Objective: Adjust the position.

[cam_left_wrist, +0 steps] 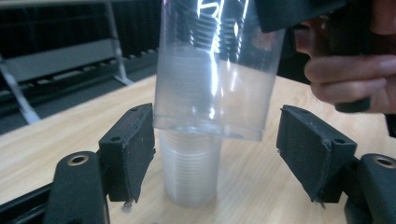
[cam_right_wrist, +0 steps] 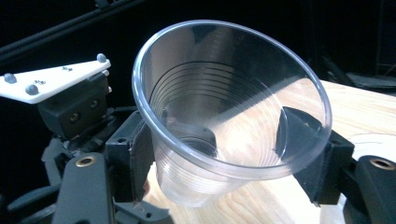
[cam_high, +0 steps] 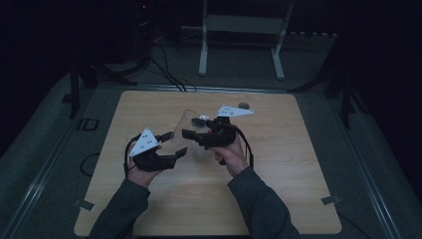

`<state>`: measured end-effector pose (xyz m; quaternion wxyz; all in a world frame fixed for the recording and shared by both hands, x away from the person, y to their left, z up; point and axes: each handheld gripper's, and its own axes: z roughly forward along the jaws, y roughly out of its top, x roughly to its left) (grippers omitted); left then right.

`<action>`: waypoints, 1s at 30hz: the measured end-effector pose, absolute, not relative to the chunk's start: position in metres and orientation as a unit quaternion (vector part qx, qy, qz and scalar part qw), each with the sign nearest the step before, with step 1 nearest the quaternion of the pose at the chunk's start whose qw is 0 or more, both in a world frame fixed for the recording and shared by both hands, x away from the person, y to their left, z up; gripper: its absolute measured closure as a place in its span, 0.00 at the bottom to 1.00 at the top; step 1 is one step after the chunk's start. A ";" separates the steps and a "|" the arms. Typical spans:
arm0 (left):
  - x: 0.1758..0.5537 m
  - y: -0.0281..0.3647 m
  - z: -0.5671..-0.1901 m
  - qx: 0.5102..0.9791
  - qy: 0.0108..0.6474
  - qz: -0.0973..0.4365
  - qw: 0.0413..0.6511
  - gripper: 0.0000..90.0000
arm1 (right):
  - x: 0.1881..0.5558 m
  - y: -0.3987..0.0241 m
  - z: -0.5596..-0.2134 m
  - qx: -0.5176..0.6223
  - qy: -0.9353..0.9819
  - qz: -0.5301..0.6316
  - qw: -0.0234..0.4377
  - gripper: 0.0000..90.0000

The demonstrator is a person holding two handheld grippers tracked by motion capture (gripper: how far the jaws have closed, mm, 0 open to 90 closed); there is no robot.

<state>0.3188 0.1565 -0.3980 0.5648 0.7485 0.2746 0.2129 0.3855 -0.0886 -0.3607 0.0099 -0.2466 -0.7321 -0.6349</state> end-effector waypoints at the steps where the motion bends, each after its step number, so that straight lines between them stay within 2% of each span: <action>1: 0.319 0.157 -0.398 0.749 0.275 0.212 0.564 0.31 | 0.385 -0.089 -0.360 -0.247 -0.733 -0.634 0.006 0.33; 19: 0.323 0.159 -0.400 0.769 0.257 0.164 0.562 0.31 | 0.373 -0.088 -0.354 -0.209 -0.781 -0.586 -0.057 0.33; 30: 0.326 0.159 -0.402 0.777 0.248 0.124 0.566 0.35 | 0.369 -0.087 -0.355 -0.170 -0.805 -0.566 -0.056 0.33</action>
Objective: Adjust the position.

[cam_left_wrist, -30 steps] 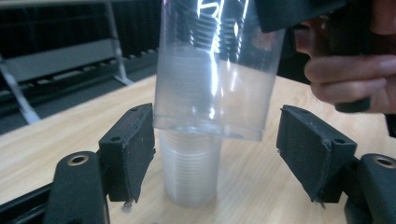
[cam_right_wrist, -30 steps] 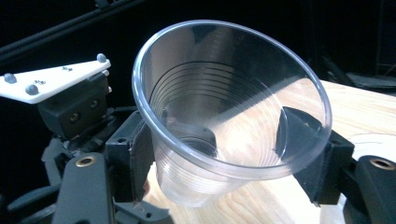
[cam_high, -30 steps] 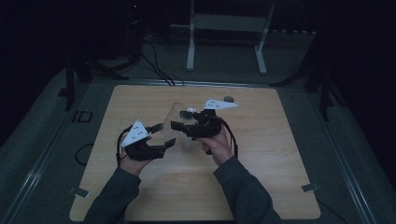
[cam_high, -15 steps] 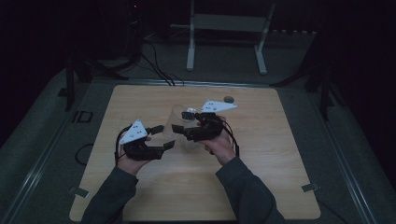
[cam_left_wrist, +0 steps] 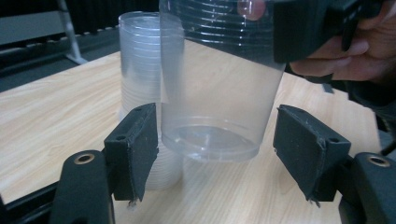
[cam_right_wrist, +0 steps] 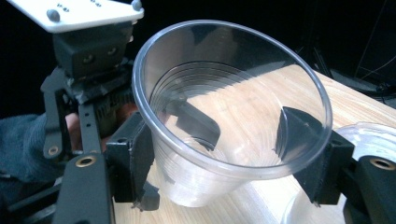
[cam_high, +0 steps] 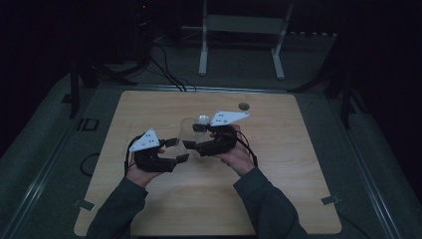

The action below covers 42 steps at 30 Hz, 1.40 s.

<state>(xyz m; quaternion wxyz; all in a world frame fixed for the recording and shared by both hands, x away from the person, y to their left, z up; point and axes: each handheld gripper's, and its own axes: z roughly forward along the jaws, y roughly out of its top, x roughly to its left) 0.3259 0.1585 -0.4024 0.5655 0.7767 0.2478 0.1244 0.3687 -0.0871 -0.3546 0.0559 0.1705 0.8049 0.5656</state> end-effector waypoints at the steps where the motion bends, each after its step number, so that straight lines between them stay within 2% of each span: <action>1: 0.326 0.159 -0.403 0.777 0.247 0.123 0.565 0.35 | 0.368 -0.087 -0.355 0.167 0.807 0.564 0.055 0.33; 8: 0.326 0.155 -0.405 0.784 0.243 0.111 0.561 0.41 | 0.367 -0.084 -0.357 0.152 0.816 0.556 0.045 0.33; 12: 0.327 0.155 -0.407 0.779 0.243 0.105 0.568 0.45 | 0.367 -0.084 -0.359 0.154 0.812 0.561 0.035 0.29; 23: 0.326 0.155 -0.408 0.766 0.248 0.106 0.583 0.45 | 0.370 -0.086 -0.360 0.168 0.784 0.598 0.000 0.22; 38: 0.327 0.151 -0.411 0.765 0.249 0.096 0.586 0.45 | 0.372 -0.087 -0.361 0.177 0.758 0.627 -0.025 0.23; 42: 0.327 0.149 -0.412 0.767 0.245 0.089 0.586 0.45 | 0.372 -0.088 -0.362 0.177 0.758 0.628 -0.023 0.28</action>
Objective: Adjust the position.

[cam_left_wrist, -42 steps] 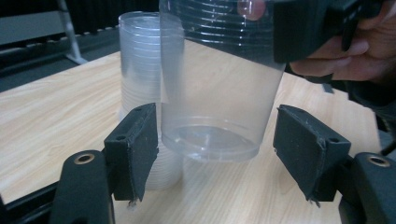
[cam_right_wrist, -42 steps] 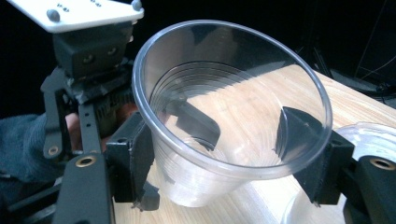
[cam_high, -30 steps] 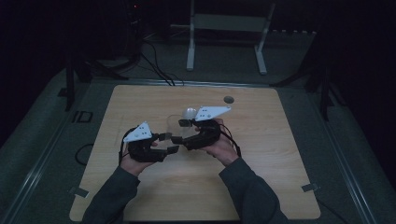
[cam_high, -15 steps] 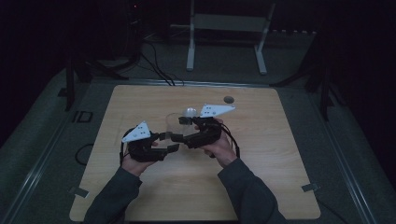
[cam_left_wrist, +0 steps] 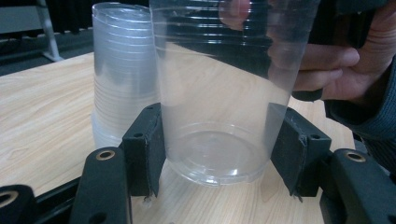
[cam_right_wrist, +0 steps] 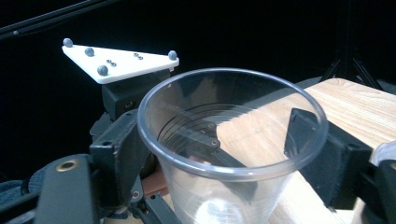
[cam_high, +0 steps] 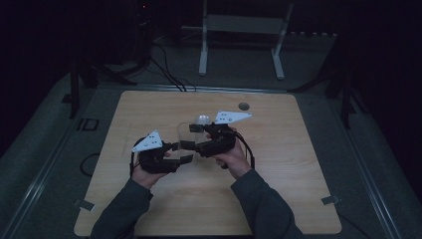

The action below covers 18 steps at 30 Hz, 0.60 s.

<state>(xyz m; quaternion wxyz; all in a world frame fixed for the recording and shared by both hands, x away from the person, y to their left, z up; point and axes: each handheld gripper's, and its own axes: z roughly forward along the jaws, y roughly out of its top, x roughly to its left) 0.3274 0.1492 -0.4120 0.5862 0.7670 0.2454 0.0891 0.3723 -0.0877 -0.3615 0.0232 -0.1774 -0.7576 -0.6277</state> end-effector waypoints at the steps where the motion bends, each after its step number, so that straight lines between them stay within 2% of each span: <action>1: 0.328 0.149 -0.412 0.768 0.244 0.087 0.585 0.44 | 0.372 -0.088 -0.362 -0.177 -0.758 -0.627 0.020 0.29; 8: 0.327 0.149 -0.410 0.771 0.247 0.092 0.580 0.32 | 0.370 -0.090 -0.361 -0.174 -0.765 -0.620 -0.001 0.31; 18: 0.328 0.157 -0.407 0.766 0.254 0.107 0.581 0.32 | 0.366 -0.095 -0.361 -0.177 -0.773 -0.608 -0.040 0.32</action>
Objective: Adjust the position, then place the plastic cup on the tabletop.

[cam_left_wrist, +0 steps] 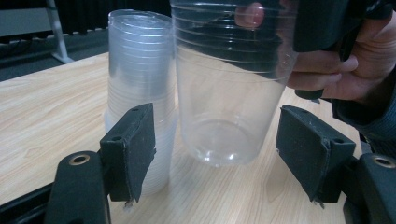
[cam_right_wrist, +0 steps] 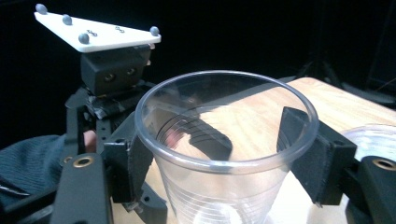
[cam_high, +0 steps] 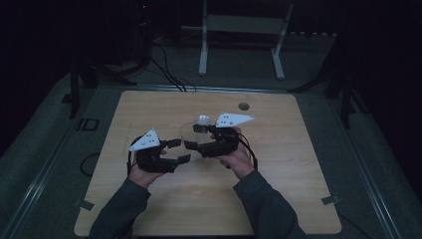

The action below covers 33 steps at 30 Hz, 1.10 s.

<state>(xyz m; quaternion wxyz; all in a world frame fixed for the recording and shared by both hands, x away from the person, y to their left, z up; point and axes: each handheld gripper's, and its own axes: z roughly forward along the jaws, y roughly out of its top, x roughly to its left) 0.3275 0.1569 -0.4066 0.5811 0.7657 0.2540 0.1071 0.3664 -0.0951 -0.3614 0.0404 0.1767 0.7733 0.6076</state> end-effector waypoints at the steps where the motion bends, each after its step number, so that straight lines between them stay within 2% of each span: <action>1: 0.328 0.157 -0.407 0.766 0.254 0.107 0.581 0.32 | 0.366 -0.096 -0.361 0.177 0.774 0.606 0.045 0.32; 18: 0.327 0.163 -0.406 0.762 0.264 0.115 0.580 0.33 | 0.351 -0.102 -0.364 0.182 0.781 0.585 0.122 0.32; 33: 0.326 0.164 -0.405 0.759 0.266 0.119 0.582 0.33 | 0.347 -0.113 -0.370 0.192 0.782 0.575 0.145 0.32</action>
